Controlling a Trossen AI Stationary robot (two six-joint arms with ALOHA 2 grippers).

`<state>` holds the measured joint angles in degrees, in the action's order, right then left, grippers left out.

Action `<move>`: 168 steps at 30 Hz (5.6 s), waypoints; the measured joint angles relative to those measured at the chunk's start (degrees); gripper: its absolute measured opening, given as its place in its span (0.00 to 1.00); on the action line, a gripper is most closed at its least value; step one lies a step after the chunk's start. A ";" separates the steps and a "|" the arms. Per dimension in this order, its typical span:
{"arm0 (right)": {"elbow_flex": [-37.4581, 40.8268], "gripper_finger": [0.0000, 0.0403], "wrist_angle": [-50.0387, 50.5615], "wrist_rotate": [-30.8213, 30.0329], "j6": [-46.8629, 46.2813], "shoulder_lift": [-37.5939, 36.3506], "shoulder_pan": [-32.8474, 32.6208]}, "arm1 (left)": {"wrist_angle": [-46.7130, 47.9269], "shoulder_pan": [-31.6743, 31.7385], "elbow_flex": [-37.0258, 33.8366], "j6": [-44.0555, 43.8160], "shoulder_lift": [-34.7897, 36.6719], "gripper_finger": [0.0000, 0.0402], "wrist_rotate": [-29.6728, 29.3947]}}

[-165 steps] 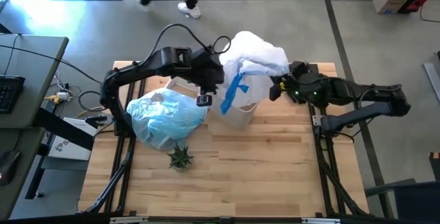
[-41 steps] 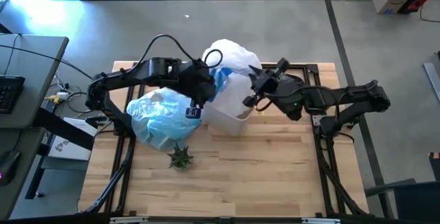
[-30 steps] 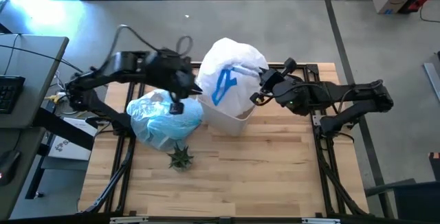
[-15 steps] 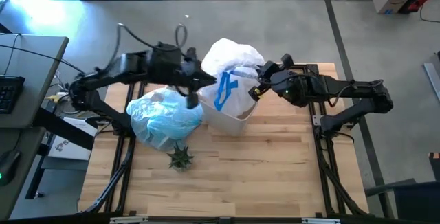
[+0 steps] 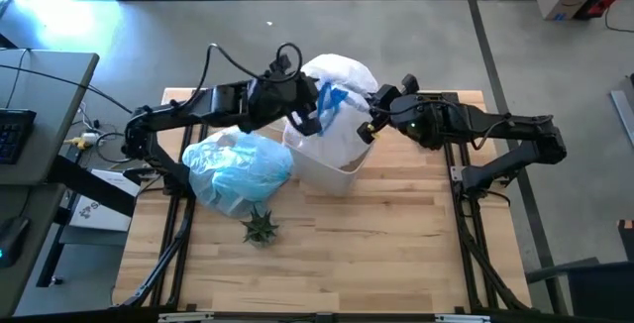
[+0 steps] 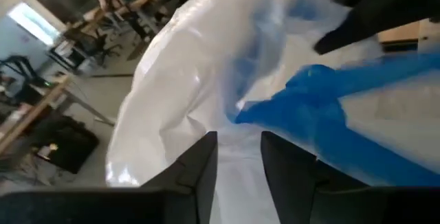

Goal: Place trash/remove bag and relplace
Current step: Insert the new trash bag into the trash bin

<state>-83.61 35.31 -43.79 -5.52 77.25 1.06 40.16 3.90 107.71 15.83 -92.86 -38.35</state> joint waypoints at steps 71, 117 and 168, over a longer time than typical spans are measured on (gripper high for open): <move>0.11 0.27 32.76 5.52 -26.31 -12.82 -7.30 | 22.59 14.84 0.01 -2.23 0.96 0.00 39.41; 0.07 0.12 10.29 4.82 11.62 1.95 -8.08 | 23.12 14.84 -0.01 -2.71 0.91 0.00 42.84; -0.63 0.00 21.03 -8.72 -16.98 18.58 -29.42 | 26.96 14.40 2.51 -12.73 13.58 0.00 40.38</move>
<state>-84.25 56.34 -52.51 -22.50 95.84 -28.36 67.12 18.30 110.22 3.10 -79.28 2.03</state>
